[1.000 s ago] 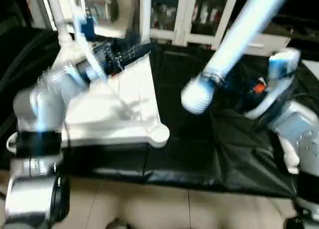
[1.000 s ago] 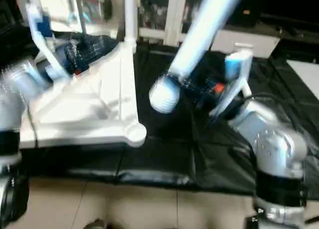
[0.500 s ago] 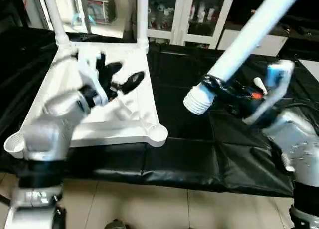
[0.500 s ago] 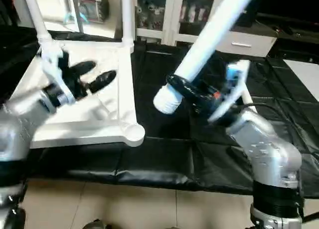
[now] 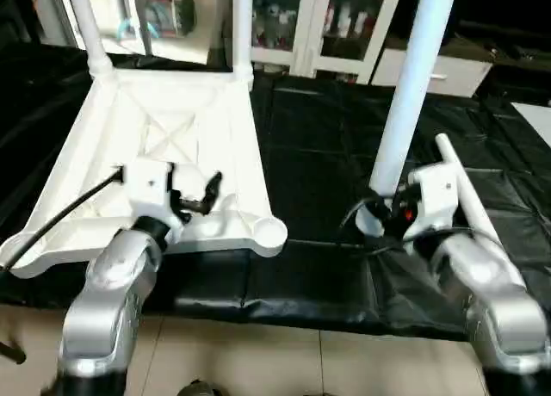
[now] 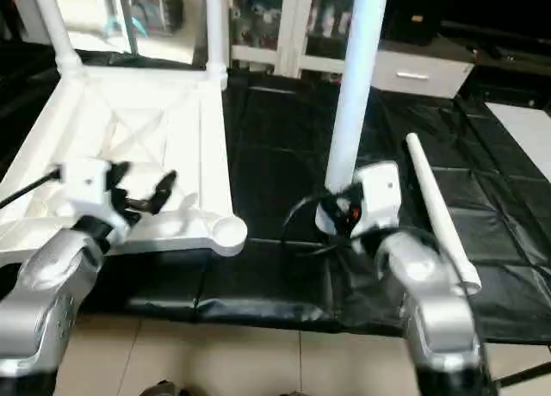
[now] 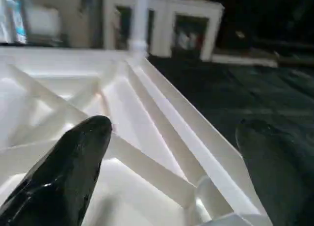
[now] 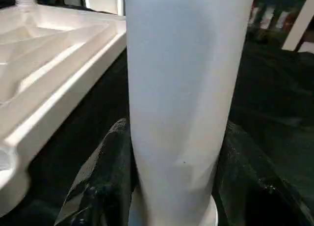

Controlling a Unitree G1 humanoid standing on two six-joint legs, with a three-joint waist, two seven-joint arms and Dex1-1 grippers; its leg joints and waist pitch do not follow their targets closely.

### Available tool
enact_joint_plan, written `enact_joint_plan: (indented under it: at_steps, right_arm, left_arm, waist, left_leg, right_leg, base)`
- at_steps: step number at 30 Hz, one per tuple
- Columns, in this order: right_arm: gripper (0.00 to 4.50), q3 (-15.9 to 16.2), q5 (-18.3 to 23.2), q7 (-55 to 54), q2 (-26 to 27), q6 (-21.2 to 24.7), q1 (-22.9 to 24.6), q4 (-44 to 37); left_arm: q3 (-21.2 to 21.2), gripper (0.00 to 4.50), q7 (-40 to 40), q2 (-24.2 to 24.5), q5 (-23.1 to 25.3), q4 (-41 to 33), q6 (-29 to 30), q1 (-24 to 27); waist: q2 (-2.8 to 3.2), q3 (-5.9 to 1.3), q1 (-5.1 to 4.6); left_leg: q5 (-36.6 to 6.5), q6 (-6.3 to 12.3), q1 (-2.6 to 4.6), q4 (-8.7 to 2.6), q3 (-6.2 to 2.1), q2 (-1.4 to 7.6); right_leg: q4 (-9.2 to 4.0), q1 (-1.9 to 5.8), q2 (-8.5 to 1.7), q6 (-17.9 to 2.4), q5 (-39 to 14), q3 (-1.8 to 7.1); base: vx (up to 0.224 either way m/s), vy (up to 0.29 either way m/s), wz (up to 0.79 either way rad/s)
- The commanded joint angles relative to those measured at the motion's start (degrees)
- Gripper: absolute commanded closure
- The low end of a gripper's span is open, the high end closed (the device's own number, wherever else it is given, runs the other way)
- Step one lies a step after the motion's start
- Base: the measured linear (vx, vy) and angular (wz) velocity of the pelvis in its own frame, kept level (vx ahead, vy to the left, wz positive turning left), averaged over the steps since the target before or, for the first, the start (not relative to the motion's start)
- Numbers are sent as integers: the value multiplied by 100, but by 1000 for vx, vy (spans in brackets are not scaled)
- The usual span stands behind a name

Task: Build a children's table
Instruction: Pick table leg

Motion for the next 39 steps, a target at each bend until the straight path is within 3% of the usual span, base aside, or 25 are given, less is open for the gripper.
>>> enact_joint_plan:
  at_steps: [1,3,7,10,11,13,15,17,18,19,21,23,25,26,27,28,29,30,32,34,35,36,37,38,39]
  right_arm:
    - [264,-115,146,10,98,-249,204,-178]
    - [264,-128,166,-29,186,-318,317,-202]
    - [264,18,45,-54,336,-519,558,-389]
    - [264,79,13,-26,378,-620,567,-458]
    - [264,109,-43,-16,369,-705,531,-444]
    - [264,103,-32,38,384,-794,454,-400]
    - [264,90,5,130,409,-943,406,-295]
    - [264,94,-2,175,427,-1044,411,-227]
    - [264,110,-22,217,445,-1148,421,-157]
    - [264,142,-55,228,469,-1242,438,-75]
    - [264,199,-106,246,524,-1409,441,111]
    - [264,302,-236,267,563,-1566,386,299]
    - [264,336,-203,300,598,-1524,379,237]
    - [264,350,-193,308,609,-1513,386,214]
    - [264,356,-191,312,613,-1510,389,205]
    - [264,389,-207,331,614,-1511,396,192]
    - [264,395,-212,336,613,-1514,395,193]
    - [264,418,-240,377,601,-1533,377,197]
    - [264,417,-255,409,574,-1536,338,195]
    - [264,381,-229,429,540,-1541,255,222]
    - [264,322,-233,399,524,-1557,190,261]
    - [264,276,-238,377,512,-1568,141,293]
    - [264,107,-159,268,535,-1451,34,406]
    - [264,57,-160,217,532,-1408,-1,448]
    - [264,57,-160,217,532,-1408,-1,448]
  left_arm:
    - [-119,0,203,-95,179,-209,-166,192]
    - [-212,0,242,-95,281,-172,-265,257]
    - [-386,0,175,-68,434,-43,-386,216]
    - [-548,0,25,30,547,45,-424,69]
    - [-588,0,-13,31,565,142,-473,-34]
    - [-675,0,-67,84,662,325,-589,-180]
    - [-734,0,-125,138,745,445,-702,-244]
    - [-720,0,-139,126,729,456,-751,-241]
    - [-684,0,-110,107,702,434,-704,-224]
    - [-643,0,-97,110,680,393,-672,-177]
    - [-568,0,-34,152,703,294,-608,-49]
    - [-414,0,81,171,738,219,-596,116]
    - [-349,0,35,172,670,196,-679,236]
    - [-349,0,21,168,662,213,-717,268]
    - [-350,0,15,165,660,223,-735,281]
    - [-391,0,-12,156,670,271,-783,305]
    - [-402,0,-18,154,673,282,-791,306]
    - [-463,0,-32,109,663,312,-794,264]
    - [-524,0,-28,68,666,321,-779,201]
    - [-577,0,-47,39,648,325,-762,151]
    - [-618,0,-90,46,673,328,-779,140]
    - [-648,0,-119,51,695,334,-791,129]
    - [-628,0,-120,31,695,384,-838,108]
    - [-593,0,-117,23,670,413,-850,91]
    - [-593,0,-117,23,670,413,-850,91]
  waist:
    - [43,-330,-40]
    - [46,-319,-55]
    - [162,-313,-91]
    - [157,-317,-133]
    - [228,-316,-147]
    - [189,-320,-189]
    - [244,-325,-185]
    - [215,-343,-200]
    - [393,-343,-159]
    - [322,-346,-197]
    - [380,-363,-172]
    - [329,-386,-168]
    - [338,-391,-155]
    - [242,-384,-120]
    - [348,-377,-127]
    - [314,-369,-137]
    - [373,-340,-134]
    - [293,-316,-147]
    - [328,-242,-162]
    - [326,-191,-157]
    - [273,-226,-160]
    - [296,-232,-166]
    - [328,-288,-232]
    - [322,-219,-252]
    - [324,-221,-262]
  left_leg:
    - [-2152,-198,104,-507,-117,284]
    - [-2301,-198,105,-509,-129,269]
    - [-2557,-277,118,-540,-175,268]
    - [-2595,-271,110,-553,-185,263]
    - [-2653,-281,134,-548,-187,256]
    - [-2735,-283,143,-536,-179,245]
    - [-2658,-264,94,-557,-210,247]
    - [-2549,-215,83,-543,-189,248]
    - [-2573,-247,103,-553,-212,249]
    - [-2601,-243,106,-540,-191,255]
    - [-2503,-196,91,-536,-185,251]
    - [-2297,-94,76,-519,-159,249]
    - [-2061,-19,53,-517,-152,253]
    - [-1902,223,-100,-571,-256,212]
    - [-2028,311,-87,-616,-286,231]
    - [-2365,392,-30,-578,-332,224]
    - [-2699,348,2,-593,-383,230]
    - [-2837,337,-35,-608,-414,220]
    - [-3506,106,60,-587,-470,182]
    - [-3664,5,57,-568,-500,161]
    - [-3543,-6,81,-554,-507,180]
    - [-3470,-9,59,-568,-516,174]
    - [-3485,-107,362,-559,-445,324]
    - [-3891,-284,470,-615,-465,375]
    - [-4013,-342,497,-651,-475,389]
  right_leg:
    - [-536,189,-257,-297,-2319,237]
    - [-578,170,-249,-165,-2607,228]
    - [-613,165,-230,-80,-2687,211]
    - [-611,176,-231,-87,-2632,212]
    - [-615,153,-228,-115,-2630,216]
    - [-635,149,-225,-126,-2663,210]
    - [-605,201,-251,-170,-2582,209]
    - [-596,205,-262,-237,-2461,223]
    - [-575,200,-273,-296,-2391,227]
    - [-585,188,-248,-378,-2214,224]
    - [-547,213,-256,-524,-1981,232]
    - [-521,237,-250,-625,-1819,236]
    - [-489,263,-248,-695,-1671,240]
    - [-416,398,-325,-740,-1615,122]
    - [-431,405,-324,-730,-1804,79]
    - [-513,406,-407,-688,-2257,29]
    - [-569,437,-455,-645,-2685,-15]
    - [-606,484,-476,-569,-2947,-66]
    - [-768,576,-514,-317,-4059,-222]
    - [-835,659,-520,-240,-4477,-303]
    - [-831,731,-535,-293,-4348,-321]
    - [-829,782,-523,-316,-4227,-334]
    - [-796,604,-390,-382,-3786,-226]
    - [-761,513,-285,-477,-3351,-230]
    - [-713,513,-260,-506,-3084,-214]
  base:
    - [0,0,0]
    - [0,0,0]
    - [0,0,0]
    - [0,0,0]
    - [0,0,0]
    - [0,0,0]
    - [0,0,0]
    - [0,0,0]
    - [0,0,0]
    - [0,0,0]
    - [0,0,0]
    - [0,0,0]
    - [0,0,0]
    - [0,0,0]
    - [0,0,0]
    - [0,0,0]
    - [31,-17,31]
    - [23,-15,31]
    - [25,-13,33]
    - [23,-9,39]
    - [26,-3,39]
    - [45,10,34]
    - [45,10,34]
    - [32,16,18]
    - [0,0,0]
